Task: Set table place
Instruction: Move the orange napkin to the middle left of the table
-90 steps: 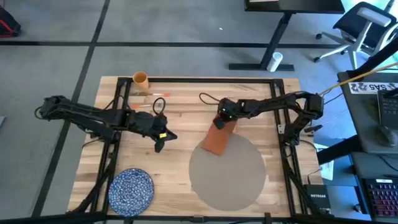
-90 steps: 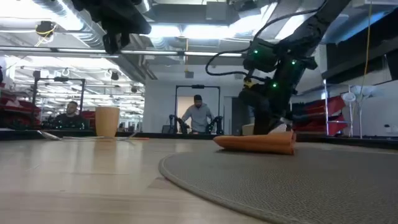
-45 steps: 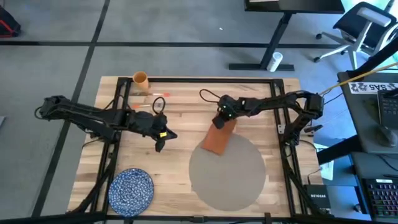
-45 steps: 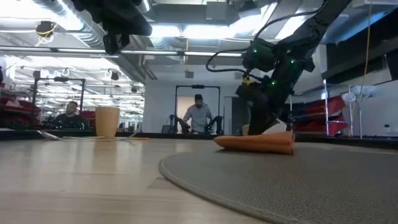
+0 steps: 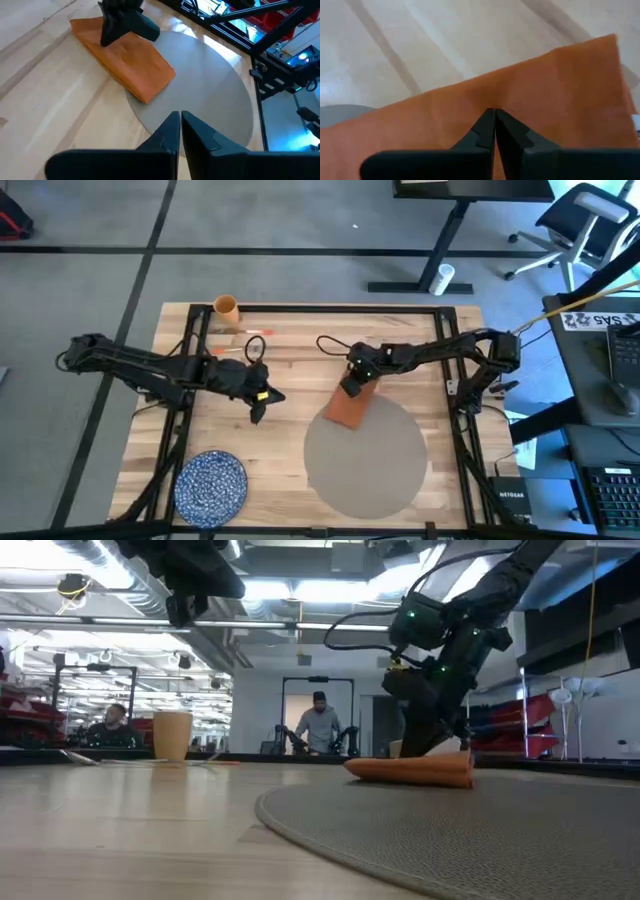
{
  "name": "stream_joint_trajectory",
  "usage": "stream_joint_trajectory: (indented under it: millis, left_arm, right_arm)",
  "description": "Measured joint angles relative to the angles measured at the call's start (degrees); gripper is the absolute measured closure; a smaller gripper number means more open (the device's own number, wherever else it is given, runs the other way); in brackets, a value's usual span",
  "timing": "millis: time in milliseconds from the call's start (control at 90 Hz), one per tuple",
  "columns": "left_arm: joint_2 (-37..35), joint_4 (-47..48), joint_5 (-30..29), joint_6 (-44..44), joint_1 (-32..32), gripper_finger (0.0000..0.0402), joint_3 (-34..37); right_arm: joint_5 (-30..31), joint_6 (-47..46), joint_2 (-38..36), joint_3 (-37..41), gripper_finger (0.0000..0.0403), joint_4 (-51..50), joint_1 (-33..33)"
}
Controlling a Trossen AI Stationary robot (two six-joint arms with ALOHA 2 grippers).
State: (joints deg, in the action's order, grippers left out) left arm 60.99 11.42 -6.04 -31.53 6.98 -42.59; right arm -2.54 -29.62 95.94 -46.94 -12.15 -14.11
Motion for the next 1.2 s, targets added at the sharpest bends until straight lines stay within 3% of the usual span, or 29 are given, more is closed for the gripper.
stream_joint_trajectory:
  millis: [356, 744, 1200]
  left_arm:
    - [0.0, 0.0, -0.37, -0.02, 0.0, 0.0402, 0.0]
    - [0.0, 0.09, -0.4, -0.45, 0.0, 0.0402, 0.02]
    - [0.02, 0.46, -0.4, -1.07, -1.18, 0.0402, 0.02]
  right_arm:
    - [3.63, 3.19, 0.49, -0.01, 0.0403, -1.37, -0.18]
    - [1.86, 3.1, 4.43, -0.15, 0.0403, 7.74, -1.81]
    - [0.91, 7.7, 4.55, -6.51, 0.0403, 7.43, -7.78]
